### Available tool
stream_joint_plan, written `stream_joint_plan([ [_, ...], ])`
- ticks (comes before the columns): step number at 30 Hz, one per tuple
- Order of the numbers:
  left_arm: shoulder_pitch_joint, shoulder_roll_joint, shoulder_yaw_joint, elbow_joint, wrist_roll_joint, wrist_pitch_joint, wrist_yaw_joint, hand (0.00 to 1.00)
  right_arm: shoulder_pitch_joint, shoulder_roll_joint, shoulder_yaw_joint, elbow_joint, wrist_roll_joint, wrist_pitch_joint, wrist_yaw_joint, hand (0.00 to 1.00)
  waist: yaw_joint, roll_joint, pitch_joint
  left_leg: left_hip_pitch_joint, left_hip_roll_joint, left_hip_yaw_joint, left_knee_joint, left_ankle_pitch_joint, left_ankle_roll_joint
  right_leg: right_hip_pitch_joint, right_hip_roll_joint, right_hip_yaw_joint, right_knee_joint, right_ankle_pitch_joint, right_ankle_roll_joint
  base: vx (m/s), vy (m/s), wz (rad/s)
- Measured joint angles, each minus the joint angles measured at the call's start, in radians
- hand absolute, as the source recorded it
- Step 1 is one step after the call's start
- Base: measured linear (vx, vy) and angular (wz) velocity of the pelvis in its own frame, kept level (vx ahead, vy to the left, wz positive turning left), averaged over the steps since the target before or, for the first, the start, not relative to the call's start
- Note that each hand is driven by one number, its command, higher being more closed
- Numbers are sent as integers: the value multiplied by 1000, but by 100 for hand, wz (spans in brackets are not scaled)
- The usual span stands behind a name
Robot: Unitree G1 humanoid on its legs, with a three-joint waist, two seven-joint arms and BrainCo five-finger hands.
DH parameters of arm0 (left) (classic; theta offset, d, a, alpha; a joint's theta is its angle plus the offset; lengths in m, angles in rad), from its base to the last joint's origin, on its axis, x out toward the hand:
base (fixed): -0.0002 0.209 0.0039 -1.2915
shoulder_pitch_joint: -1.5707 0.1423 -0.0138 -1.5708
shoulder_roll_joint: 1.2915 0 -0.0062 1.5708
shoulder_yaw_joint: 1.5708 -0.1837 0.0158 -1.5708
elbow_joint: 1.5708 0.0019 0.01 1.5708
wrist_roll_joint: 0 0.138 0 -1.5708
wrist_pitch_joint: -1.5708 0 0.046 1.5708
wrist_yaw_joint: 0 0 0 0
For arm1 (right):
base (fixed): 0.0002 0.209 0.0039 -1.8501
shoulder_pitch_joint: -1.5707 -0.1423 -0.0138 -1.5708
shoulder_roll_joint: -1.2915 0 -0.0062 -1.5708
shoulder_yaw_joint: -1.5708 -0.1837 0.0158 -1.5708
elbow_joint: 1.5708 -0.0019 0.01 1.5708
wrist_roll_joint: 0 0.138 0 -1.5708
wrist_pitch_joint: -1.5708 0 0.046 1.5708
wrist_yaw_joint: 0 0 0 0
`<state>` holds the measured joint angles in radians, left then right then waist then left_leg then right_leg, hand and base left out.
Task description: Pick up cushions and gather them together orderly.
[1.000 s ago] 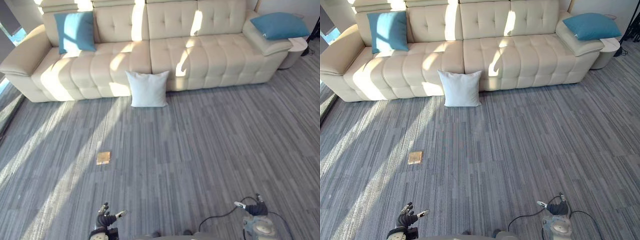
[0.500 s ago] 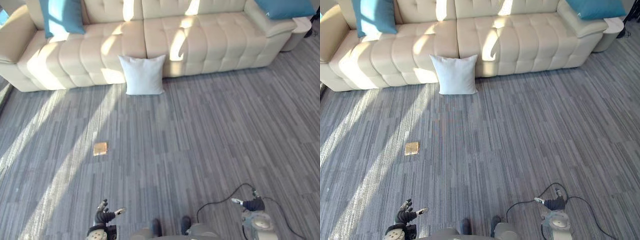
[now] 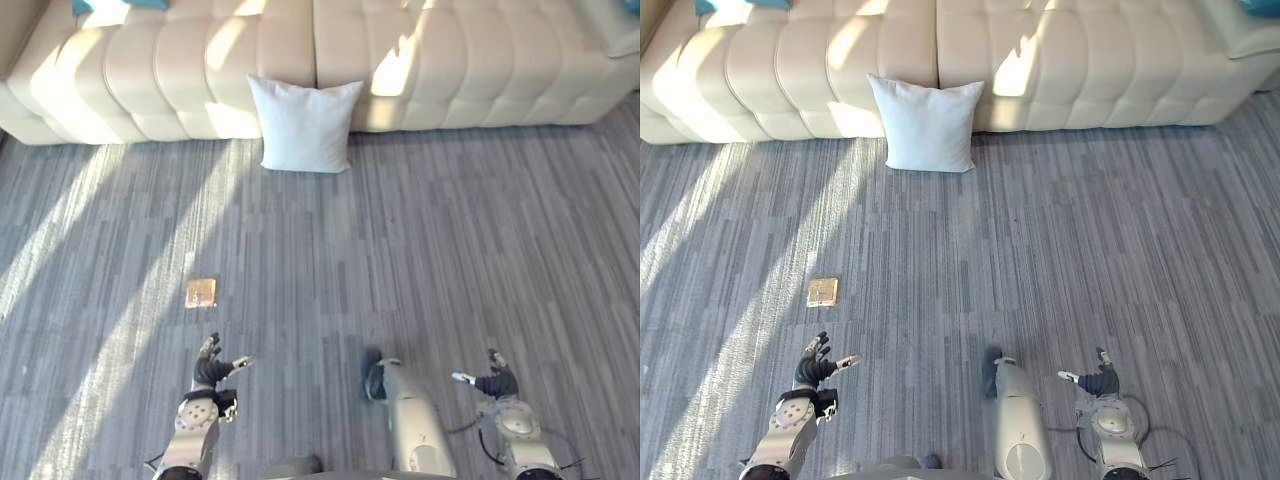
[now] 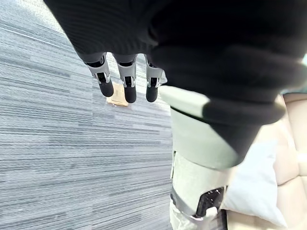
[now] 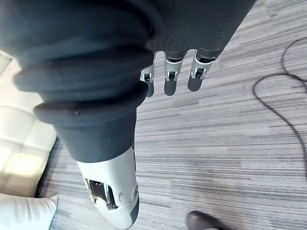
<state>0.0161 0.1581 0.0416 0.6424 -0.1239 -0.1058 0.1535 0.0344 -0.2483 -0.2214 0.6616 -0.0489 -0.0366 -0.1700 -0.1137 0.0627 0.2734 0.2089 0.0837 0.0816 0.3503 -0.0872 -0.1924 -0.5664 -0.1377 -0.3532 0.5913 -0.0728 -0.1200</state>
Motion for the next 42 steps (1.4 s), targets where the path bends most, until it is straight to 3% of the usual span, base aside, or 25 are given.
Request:
stream_joint_plan([
  [1, 5, -11, 0, 1, 0, 0, -1, 0, 0, 0, 3, 0, 0, 0, 0, 0, -5, -4, 3, -36, 4, 18, 94, 105, 2, 52, -5, -9, -25, -18, 3, 910, -298, 48],
  [2, 31, -22, 4, -1, 0, -7, -1, 0, -3, 14, 13, 0, 2, 0, -1, 0, 2, -8, 11, -147, 63, 66, 393, 122, 7, 226, 37, 1, -173, -43, 27, 728, -223, 4],
  [5, 45, -18, 27, -4, -1, -9, 0, 0, -13, 53, 38, -13, 10, -11, -3, 0, 70, -32, 24, -347, 128, 168, 687, -61, 121, 457, 108, 46, -357, -46, 26, 650, -131, -46],
  [8, 63, -19, 31, -6, 0, -7, 0, 0, -46, 55, 40, -16, 10, -13, -3, 0, 112, -62, 36, -552, 122, 240, 575, -122, 169, 577, 118, 122, -475, -61, 48, 565, -8, -76],
  [10, 96, -28, 48, -4, 0, 0, 0, 0, -72, 64, 22, -7, 10, -12, -6, 0, 130, -75, 45, -610, 67, 198, 257, -106, 147, 644, 96, 183, -486, -91, 89, 622, 125, -113],
  [11, 116, -34, 49, -4, 0, 4, 1, 0, -64, 62, 16, -6, 9, -13, -9, 0, 129, -69, 42, -593, 28, 160, 28, -45, 105, 694, 81, 200, -493, -126, 124, 622, 205, -70],
  [12, 127, -40, 48, -4, 0, 4, 1, 0, -44, 53, 14, -6, 9, -14, -15, 0, 126, -45, 29, -590, 28, 134, -108, 37, 101, 724, 87, 211, -494, -161, 148, 790, 323, -59],
  [13, 121, -35, 50, 3, 0, 6, 4, 0, -28, 61, 15, 19, 8, -10, -28, 0, 122, -66, 21, -594, -3, 129, -61, 139, 218, 770, 49, 224, -487, -211, 189, 783, 325, -16],
  [15, 97, -26, 51, -3, 3, 5, 2, 0, 0, 64, 11, 22, 7, 0, -29, 0, 119, -81, 9, -613, -38, 129, -7, 77, 240, 753, 12, 221, -442, -207, 196, 563, 225, 16],
  [17, 94, -36, 50, 0, 10, 11, 1, 0, 19, 77, 9, 30, 6, 4, -28, 0, 114, -87, 5, -594, -66, 139, 87, -34, 275, 713, -38, 235, -240, -202, 215, 676, 272, 11],
  [19, 95, -31, 48, 21, 14, 18, 2, 0, 14, 98, 12, 48, -2, 4, -27, 0, 101, -87, 5, -477, -96, 139, 80, -115, 291, 566, -77, 307, 199, -113, 339, 580, 208, 7],
  [22, 100, -17, 37, 36, 21, 22, 5, 0, 9, 107, 48, 65, -3, 5, -26, 0, 91, -83, 6, -308, -102, 141, -8, -134, 295, 417, -67, 293, 439, -185, 245, 523, 70, -2],
  [23, 101, -4, 37, 39, 21, 22, 7, 0, 5, 109, 72, 63, -3, 2, -25, 0, 76, -78, 8, -201, -88, 138, -79, -133, 295, 340, -25, 243, 340, -223, 184, 588, 5, 4],
  [25, 94, -1, 38, 42, 22, 21, 6, 0, 4, 109, 72, 65, -3, 3, -25, 0, 71, -77, 8, -161, -77, 138, -96, -133, 294, 295, 14, 226, 194, -229, 171, 406, -56, 11],
  [26, 89, 0, 38, 47, 22, 21, 6, 0, 7, 107, 71, 66, -3, 3, -25, 0, 71, -82, 5, -135, -73, 138, -101, -138, 276, 276, 52, 223, -25, -193, 175, 452, -77, 29],
  [27, 90, 5, 39, 56, 22, 20, 4, 0, 25, 108, 71, 66, -2, 3, -26, 0, 69, -106, -6, -113, -98, 131, -99, -153, 234, 280, 73, 243, -247, 1, 139, 445, -74, 45],
  [28, 85, -5, 40, 71, 23, 21, 4, 0, 37, 97, 67, 69, -1, 4, -26, 0, 61, -96, -7, -99, -95, 109, -94, -171, 209, 289, 80, 246, -236, 44, 94, 457, -50, 23],
  [29, 90, -27, 41, 81, 24, 23, 3, 0, 41, 83, 52, 80, -1, 10, -27, 0, 74, -61, -24, -92, -60, 98, -86, -180, 187, 290, 98, 244, -220, 30, 84, 452, -88, 6],
  [31, 97, -35, 45, 79, 29, 22, 4, 0, 40, 87, 36, 62, -1, 10, -28, 0, 71, -52, -32, -109, -46, 102, -17, -166, 148, 309, 99, 236, -224, -17, 78, 452, -119, 3],
  [33, 97, -55, 49, 74, 31, 22, 2, 0, 56, 93, 34, 50, 1, 11, -28, 0, 69, -47, -25, -200, 22, 134, 261, -147, 74, 407, 104, 220, -270, -47, 70, 421, -111, 23],
  [35, 115, -75, 49, 72, 31, 21, 1, 0, 91, 113, 32, -11, 9, 12, -33, 0, 80, -50, -27, -263, 112, 205, 439, -174, 97, 511, 108, 211, -313, -72, 64, 344, -47, 3],
  [38, 125, -87, 50, 75, 31, 23, 1, 0, 63, 125, 8, -18, 10, 3, -46, 0, 93, -49, -33, -336, 145, 218, 305, -185, 115, 542, 94, 241, -338, -80, 72, 253, 59, -30],
  [40, 128, -87, 51, 82, 31, 24, 2, 0, 61, 130, -17, -4, 9, 4, -48, 0, 103, -49, -33, -350, 129, 190, 70, -148, 95, 548, 71, 262, -329, -101, 108, 217, 163, -29],
  [41, 132, -88, 51, 89, 31, 24, 2, 0, 65, 125, -18, 2, 9, 4, -49, 0, 101, -40, -37, -348, 121, 167, -26, -83, 93, 547, 68, 269, -317, -114, 129, 227, 260, -25],
  [42, 136, -92, 52, 103, 31, 24, 4, 0, 67, 116, -18, 9, 8, 4, -49, 0, 102, -9, -38, -340, 122, 146, -92, 50, 79, 545, 75, 281, -296, -138, 161, 206, 259, -24],
])
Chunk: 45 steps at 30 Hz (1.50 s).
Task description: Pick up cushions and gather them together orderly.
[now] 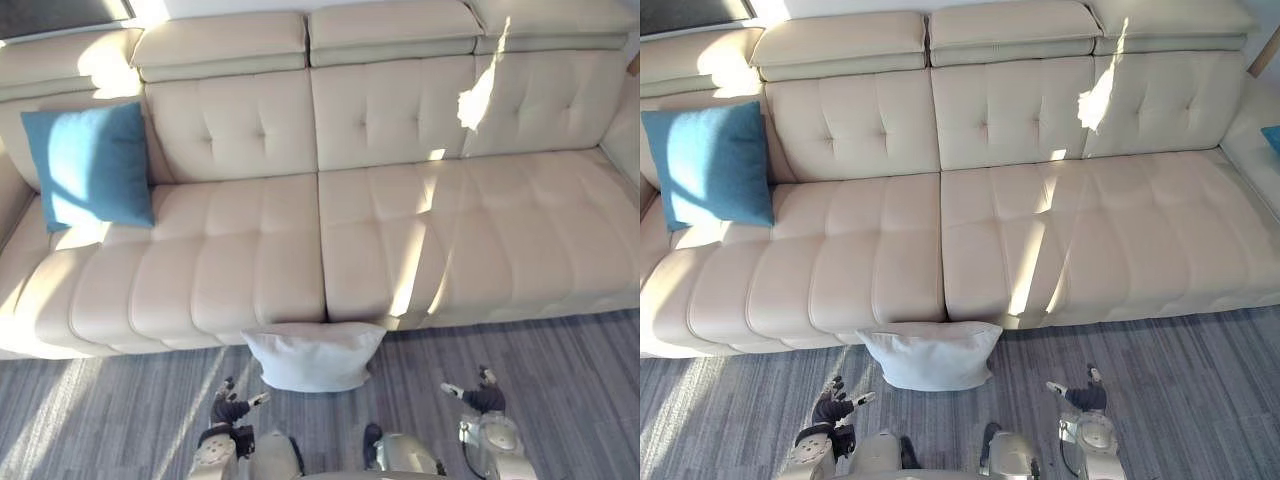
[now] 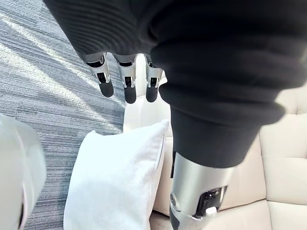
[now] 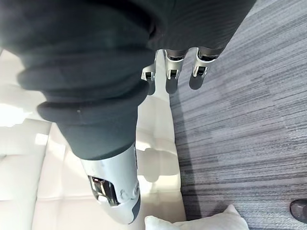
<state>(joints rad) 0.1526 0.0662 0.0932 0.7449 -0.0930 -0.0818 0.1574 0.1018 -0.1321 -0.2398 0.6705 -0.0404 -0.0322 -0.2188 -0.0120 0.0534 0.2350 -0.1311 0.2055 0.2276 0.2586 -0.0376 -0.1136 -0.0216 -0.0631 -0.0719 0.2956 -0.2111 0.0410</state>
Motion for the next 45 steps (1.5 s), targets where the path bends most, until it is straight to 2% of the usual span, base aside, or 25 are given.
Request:
stream_joint_plan([
  [1, -5, 5, 2, 14, 0, 3, 4, 0, 0, 6, 5, 14, -1, 3, 0, 0, -3, -20, -2, 11, -28, 6, 1, 6, 5, -2, -30, 13, 5, -10, 14, 192, 247, -17],
  [2, -6, 8, 1, 13, 0, 3, 4, 0, 6, 9, 6, 14, -1, 3, 0, 0, -2, -28, -3, 14, -45, 10, -10, 1, 10, -2, -48, 11, 5, -16, 25, 127, 186, 2],
  [4, -37, 29, 1, -4, 0, 3, 22, 0, -12, 15, 9, 13, -9, 3, -4, 0, -2, -54, 35, -19, -84, 25, 2, -15, 35, -70, -95, 19, 77, -47, 47, 84, 193, 4],
  [5, -48, 36, 0, -10, -1, 2, 26, 0, -23, 16, 12, 11, -9, 3, -11, 0, -2, -55, 41, -54, -85, 26, 25, -21, 40, -106, -100, 20, 106, -54, 48, -33, 89, 5],
  [9, -126, 70, 2, -72, -30, -6, 67, 0, -105, 18, 32, -50, 0, 3, -50, 0, 1, -49, 135, -258, -40, 24, 261, -116, 60, -289, -109, 24, 298, -118, 53, -71, 40, -2],
  [13, -197, 83, 22, -100, -75, -23, 94, 0, -162, 13, 53, -115, 21, -4, -91, 0, 4, -54, 188, -440, 1, 20, 455, -195, 75, -477, -107, 48, 488, -188, 50, -146, 17, -13],
  [15, -302, 96, 58, -102, -107, -32, 115, 0, -254, 4, 53, -114, 59, -1, -113, 0, 3, -52, 223, -618, 23, -2, 580, -217, 89, -650, -103, 55, 614, -216, 51, -183, 0, 4],
  [17, -373, 108, 77, -105, -116, -38, 126, 0, -330, 2, 52, -115, 81, -2, -117, 0, 5, -54, 265, -709, 39, -14, 642, -223, 96, -735, -94, 59, 672, -223, 51, -138, -4, 2],
  [19, -477, 116, 85, -118, -133, -38, 134, 0, -439, -7, 52, -134, 110, -2, -133, 0, 12, -53, 299, -854, 45, -29, 716, -225, 100, -881, -95, 68, 760, -230, 50, -167, -5, 2],
  [20, -500, 116, 91, -127, -134, -38, 137, 0, -467, -11, 52, -141, 119, -3, -134, 0, 17, -54, 304, -892, 49, -31, 735, -225, 100, -920, -93, 71, 781, -230, 50, -194, -18, -3],
  [21, -558, 118, 99, -163, -135, -39, 144, 0, -543, -25, 53, -146, 138, -6, -140, 0, 26, -52, 311, -983, 57, -37, 778, -225, 103, -1014, -91, 76, 829, -233, 51, -148, -19, -2],
  [24, -637, 122, 96, -230, -134, -45, 155, 0, -669, -43, 52, -147, 186, -18, -153, 0, 26, -52, 313, -1115, 60, -52, 837, -217, 115, -1143, -94, 80, 902, -234, 51, -137, -27, 6],
  [28, -713, 123, 71, -279, -132, -51, 175, 0, -776, -44, 59, -147, 212, -36, -173, 0, 27, -52, 313, -1201, 59, -61, 869, -205, 127, -1228, -97, 83, 947, -233, 52, -102, -32, 7],
  [29, -755, 122, 47, -285, -132, -56, 179, 0, -819, -40, 73, -147, 232, -38, -183, 100, 28, -52, 313, -1224, 58, -60, 869, -201, 123, -1253, -98, 85, 956, -232, 52, -91, -43, 7],
  [30, -770, 122, 34, -285, -132, -57, 183, 100, -832, -38, 77, -147, 234, -39, -190, 100, 28, -52, 313, -1231, 59, -60, 869, -197, 124, -1261, -97, 86, 958, -231, 53, -101, -54, 5],
  [35, -885, 99, -23, -285, -131, -58, 225, 100, -949, 20, 133, -147, 244, -44, -199, 100, 26, -52, 313, -1281, 64, -58, 857, -169, 129, -1320, -93, 84, 959, -212, 46, -48, -39, -1],
  [39, -889, 80, -23, -285, -136, -57, 265, 100, -962, 46, 139, -147, 261, -47, -230, 100, 26, -52, 313, -1282, 71, -62, 854, -160, 128, -1321, -88, 77, 959, -211, 45, -1, -17, -1],
  [42, -884, 73, -33, -285, -153, -57, 279, 100, -954, 48, 144, -150, 266, -47, -236, 100, 24, -52, 313, -1259, 71, -62, 840, -152, 124, -1300, -88, 73, 951, -209, 40, 1, -6, 1],
  [45, -858, 73, -50, -303, -153, -57, 283, 100, -894, 51, 182, -228, 265, -51, -236, 100, 22, -53, 312, -1201, 72, -63, 803, -141, 114, -1242, -81, 69, 916, -200, 31, 0, 0, 0],
])
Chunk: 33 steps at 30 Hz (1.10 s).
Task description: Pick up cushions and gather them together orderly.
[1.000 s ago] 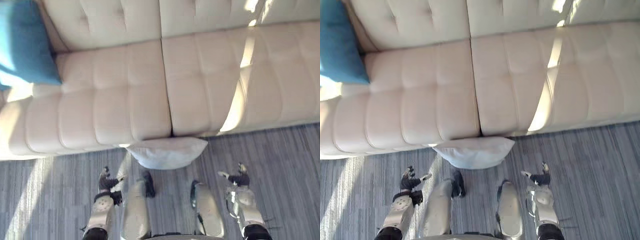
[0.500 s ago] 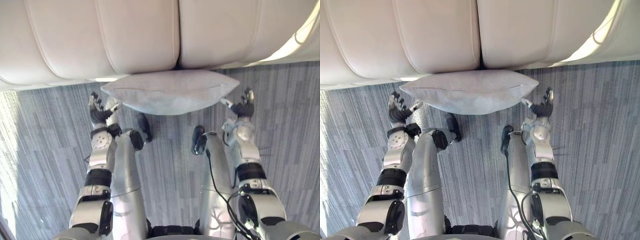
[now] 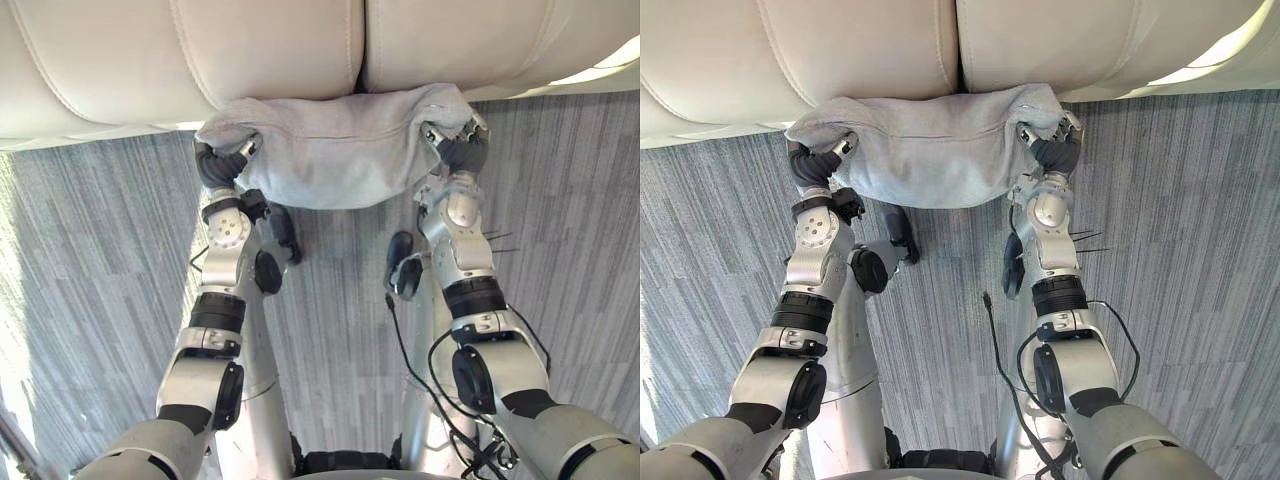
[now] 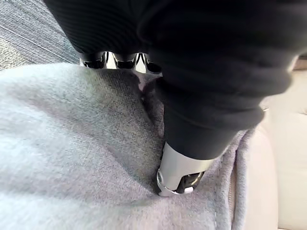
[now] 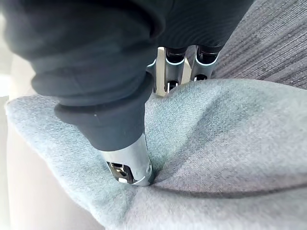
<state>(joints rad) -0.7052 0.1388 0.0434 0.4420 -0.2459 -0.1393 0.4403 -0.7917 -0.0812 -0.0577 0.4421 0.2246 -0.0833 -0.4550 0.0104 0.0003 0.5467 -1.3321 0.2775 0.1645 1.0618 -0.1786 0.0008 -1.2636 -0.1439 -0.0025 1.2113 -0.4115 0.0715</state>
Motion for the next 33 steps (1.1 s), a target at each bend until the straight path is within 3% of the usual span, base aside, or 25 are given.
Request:
stream_joint_plan([
  [2, 38, -1, -12, -41, -1, 0, 0, 100, 43, 14, 3, -43, -1, -18, 2, 100, -5, 0, 0, 66, 0, 1, -40, 9, -9, 66, 3, -10, -40, 10, -9, 27, -40, -3],
  [7, 204, -35, -98, -178, 0, -12, -3, 100, 280, 41, 27, -192, 2, -65, 26, 100, -10, -2, -15, 371, -17, 12, -211, 26, -37, 381, 2, -51, -221, 32, -19, 68, -69, 4],
  [8, 234, -40, -112, -193, 0, -15, -3, 100, 319, 42, 31, -208, 2, -68, 29, 100, -10, -3, -36, 398, -19, 15, -229, 26, -37, 409, 2, -54, -242, 33, -18, 103, -45, 8],
  [9, 307, -51, -138, -231, 2, -20, -7, 100, 411, 43, 42, -250, 2, -69, 47, 100, -11, -4, -100, 433, -22, 21, -260, 26, -37, 448, 1, -60, -282, 37, -16, 190, -9, 5],
  [11, 388, -60, -161, -293, 2, -24, -18, 100, 518, 42, 51, -331, 2, -70, 68, 100, -14, -4, -108, 551, -35, 30, -306, 25, -39, 573, -4, -68, -345, 40, -9, 228, 2, 6],
  [15, 580, -57, -158, -408, 5, -53, -46, 100, 723, 41, 125, -508, -19, -85, 131, 100, -17, -8, -205, 744, -51, 68, -430, 25, -40, 779, -6, -87, -522, 72, 16, 183, 43, -3],
  [18, 696, -56, -157, -446, 18, -83, -71, 100, 808, 40, 145, -550, -40, -105, 178, 100, -22, -12, -288, 838, -63, 84, -519, 23, -42, 891, 2, -92, -665, 111, 28, 162, 71, -9],
  [22, 772, -57, -152, -449, 22, -84, -92, 100, 821, 31, 145, -538, -57, -105, 219, 100, -24, -22, -327, 920, -87, 102, -571, 21, -39, 985, 3, -78, -783, 149, 42, 154, 57, -10],
  [26, 829, -57, -150, -468, 23, -81, -111, 100, 814, 27, 145, -483, -78, -104, 242, 100, -23, -24, -328, 995, -95, 131, -552, -43, -36, 1022, -1, -34, -745, 155, 52, 137, 81, -35],
  [28, 847, -57, -151, -470, 31, -74, -119, 100, 817, 22, 145, -445, -79, -102, 244, 100, -28, -25, -327, 1042, -97, 138, -535, -83, -34, 1011, -9, -17, -633, 155, 53, 77, 95, -24],
  [30, 855, -54, -151, -472, 52, -62, -135, 100, 819, 14, 145, -415, -80, -102, 244, 100, -30, -35, -325, 1092, -114, 137, -519, -136, -23, 963, -35, -3, -461, 193, 93, 70, 73, -11],
  [31, 858, -55, -151, -474, 61, -61, -135, 100, 819, 9, 144, -411, -80, -101, 244, 100, -33, -42, -322, 1111, -128, 122, -532, -153, -7, 926, -42, 7, -379, 242, 74, 122, 95, -6],
  [32, 867, -56, -151, -479, 65, -59, -135, 100, 819, 2, 145, -401, -82, -97, 248, 100, -41, -41, -321, 1139, -149, 100, -565, -153, 4, 868, -48, 3, -289, 298, 20, 130, 81, -2],
  [33, 874, -55, -151, -482, 66, -59, -135, 100, 818, -3, 145, -392, -83, -97, 254, 100, -49, -39, -324, 1149, -148, 96, -578, -154, 7, 862, -41, -3, -309, 256, 19, 170, 79, -7],
])
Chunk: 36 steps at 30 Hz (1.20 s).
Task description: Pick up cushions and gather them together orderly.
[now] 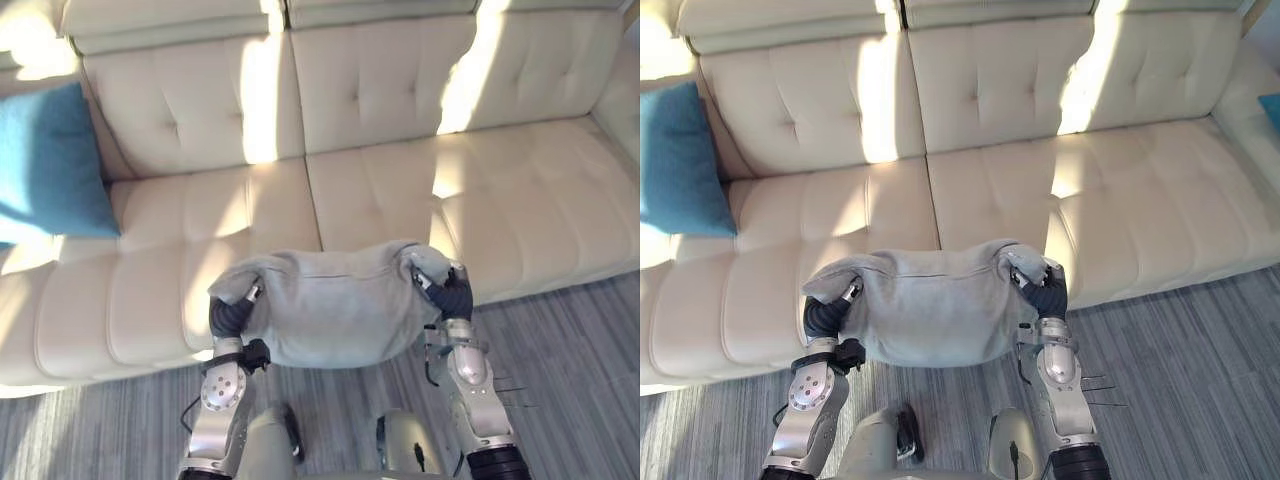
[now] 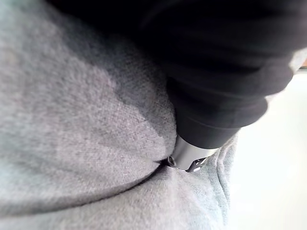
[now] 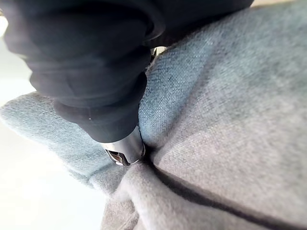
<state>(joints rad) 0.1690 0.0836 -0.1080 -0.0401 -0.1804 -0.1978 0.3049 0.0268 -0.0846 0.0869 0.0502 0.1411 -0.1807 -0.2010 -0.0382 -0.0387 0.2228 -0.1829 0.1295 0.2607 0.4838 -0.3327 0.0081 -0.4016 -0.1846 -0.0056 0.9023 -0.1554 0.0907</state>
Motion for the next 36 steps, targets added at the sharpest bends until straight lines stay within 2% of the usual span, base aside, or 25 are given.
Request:
stream_joint_plan([
  [1, 1, 1, 1, -5, 0, 0, 0, 100, 0, -1, 0, 5, -8, 1, 9, 100, 0, 2, -3, 12, 1, -7, -22, -2, 5, -15, 14, -21, -96, -63, -5, 212, 41, -5],
  [2, -5, 3, 0, -4, 0, 0, 0, 100, 0, -2, -2, 6, -18, 5, 11, 100, -1, 4, -2, 23, 1, -17, -44, -3, 4, -35, 46, -25, -218, -67, -9, 277, 11, -2],
  [3, -8, 4, -1, 1, 0, 0, 0, 100, 4, -5, -11, 6, -23, 10, 11, 100, -3, 4, -2, 40, 0, -23, -68, -2, 3, -46, 74, -17, -327, -54, -2, 331, -29, 25],
  [4, -10, 7, -11, 3, 0, 4, -2, 100, 19, -9, -20, 4, -26, 11, 13, 100, -12, 3, -3, 61, -9, -38, -84, 9, -19, -42, 101, -14, -461, 1, -7, 325, -52, 46],
  [5, -10, 8, -18, 3, 0, 5, -4, 100, 31, -11, -28, 3, -26, 11, 13, 100, -19, 2, -4, 70, -12, -46, -77, 1, -38, -40, 104, -9, -501, 31, -23, 394, -128, 97],
  [6, -12, 6, -36, 16, 1, 5, -17, 100, 58, -18, -44, 3, -26, 11, 13, 100, -42, 11, -5, 82, -22, -100, -51, -23, -77, -29, 110, 12, -495, 127, -37, 436, -144, 91],
  [7, -9, -18, -46, 34, 4, 12, -31, 100, 68, -42, -53, 5, -26, 27, 22, 100, -43, 54, -17, 91, 3, -126, -52, -19, -102, -29, 115, -29, -454, 102, -57, 442, -141, 76],
  [8, -9, -24, -46, 36, 6, 15, -37, 100, 71, -49, -56, 5, -26, 32, 30, 100, -39, 59, -20, 90, 9, -126, -47, -2, -130, -25, 114, -39, -447, 88, -68, 440, -133, 33],
  [9, -14, -26, -46, 43, 10, 15, -45, 100, 73, -54, -63, 5, -28, 34, 32, 100, -33, 64, -22, 74, 19, -134, 2, 42, -168, -1, 115, -56, -456, 68, -82, 339, -137, 25],
  [10, -17, -27, -46, 47, 15, 14, -48, 100, 75, -54, -67, 5, -28, 35, 33, 100, -33, 65, -21, 53, 29, -133, 55, 68, -168, 24, 117, -66, -471, 61, -86, 411, -191, 35],
  [11, -21, -33, -46, 57, 15, 15, -64, 100, 81, -60, -73, 4, -28, 35, 33, 100, -31, 69, -19, -3, 57, -125, 208, 137, -143, 91, 126, -81, -521, 55, -90, 385, -177, 23],
  [12, -14, -34, -50, 64, 15, 15, -75, 100, 91, -59, -77, -6, -28, 35, 31, 100, -20, 70, -19, -48, 103, -96, 341, 126, -134, 167, 137, -83, -576, 55, -91, 379, -148, 14],
  [13, -12, -37, -54, 63, 15, 15, -82, 100, 100, -57, -83, -21, -28, 36, 29, 100, -13, 70, -19, -62, 116, -79, 374, 119, -126, 196, 138, -85, -595, 54, -92, 404, -79, 1],
  [14, -12, -45, -64, 62, 15, 15, -89, 100, 116, -57, -91, -70, -28, 34, 28, 100, -3, 72, -22, -104, 125, -50, 393, 102, -98, 241, 132, -90, -638, 54, -93, 303, -9, 3],
  [15, -15, -46, -65, 61, 15, 14, -92, 100, 115, -57, -96, -98, -28, 32, 28, 100, -2, 75, -25, -136, 129, -34, 370, 91, -81, 254, 127, -94, -658, 54, -93, 312, 36, 3],
  [16, -23, -44, -65, 61, 15, 15, -99, 100, 103, -56, -110, -116, -29, 26, 27, 100, -2, 83, -30, -176, 124, -31, 267, 89, -76, 257, 122, -102, -677, 54, -92, 231, 134, -1],
  [17, -33, -42, -75, 62, 17, 16, -110, 100, 85, -59, -131, -110, -30, 28, 25, 100, -3, 94, -34, -166, 97, -47, 62, 112, -85, 253, 120, -107, -681, 54, -88, 221, 173, -1],
  [18, -36, -42, -82, 62, 19, 16, -110, 100, 79, -60, -134, -107, -31, 29, 22, 100, -4, 99, -37, -153, 90, -54, -12, 150, -88, 252, 122, -108, -682, 52, -81, 180, 186, -3],
  [19, -40, -43, -89, 62, 25, 16, -110, 100, 77, -58, -147, -105, -33, 30, 19, 100, -2, 110, -42, -125, 80, -76, -119, 224, -88, 253, 130, -102, -683, 43, -61, 122, 151, -2],
  [20, -45, -41, -90, 64, 26, 16, -109, 100, 75, -48, -151, -96, -33, 30, 17, 100, -3, 99, -44, -113, 74, -74, -139, 219, -85, 253, 122, -96, -683, 39, -54, 175, 219, -6],
  [21, -57, -15, -89, 65, 35, 18, -110, 100, 72, -14, -156, -87, -36, 33, 11, 100, -2, 72, -48, -101, 46, -55, -174, 233, -78, 237, 98, -80, -685, 52, -34, 160, 210, -5],
  [23, -60, 12, -74, 63, 36, 17, -107, 100, 43, 13, -151, -82, -51, 33, 9, 100, -1, 61, -52, -93, 22, -20, -189, 235, -72, 234, 77, -49, -705, 60, -20, 116, 177, -24],
  [26, -93, 21, -44, 50, 37, 15, -98, 100, -60, 17, -126, -57, -73, 34, 4, 100, 2, 61, -53, -99, 2, 25, -232, 239, -59, 204, 64, -8, -754, 86, 6, 40, 112, -39],
  [32, -301, 38, -52, 85, 57, 15, -2, 100, -284, -24, -120, 10, -74, 32, -93, 100, -6, 61, -53, -155, 6, 43, -283, 283, -48, 126, 78, 32, -787, 142, -3, -17, 8, -18],
  [36, -512, 61, -47, 186, 80, 15, 99, 100, -491, -60, -118, 60, -120, 31, -168, 100, -2, 64, -49, -186, 7, 34, -311, 321, -51, 87, 79, 31, -782, 147, -11, -36, -6, 7],
])
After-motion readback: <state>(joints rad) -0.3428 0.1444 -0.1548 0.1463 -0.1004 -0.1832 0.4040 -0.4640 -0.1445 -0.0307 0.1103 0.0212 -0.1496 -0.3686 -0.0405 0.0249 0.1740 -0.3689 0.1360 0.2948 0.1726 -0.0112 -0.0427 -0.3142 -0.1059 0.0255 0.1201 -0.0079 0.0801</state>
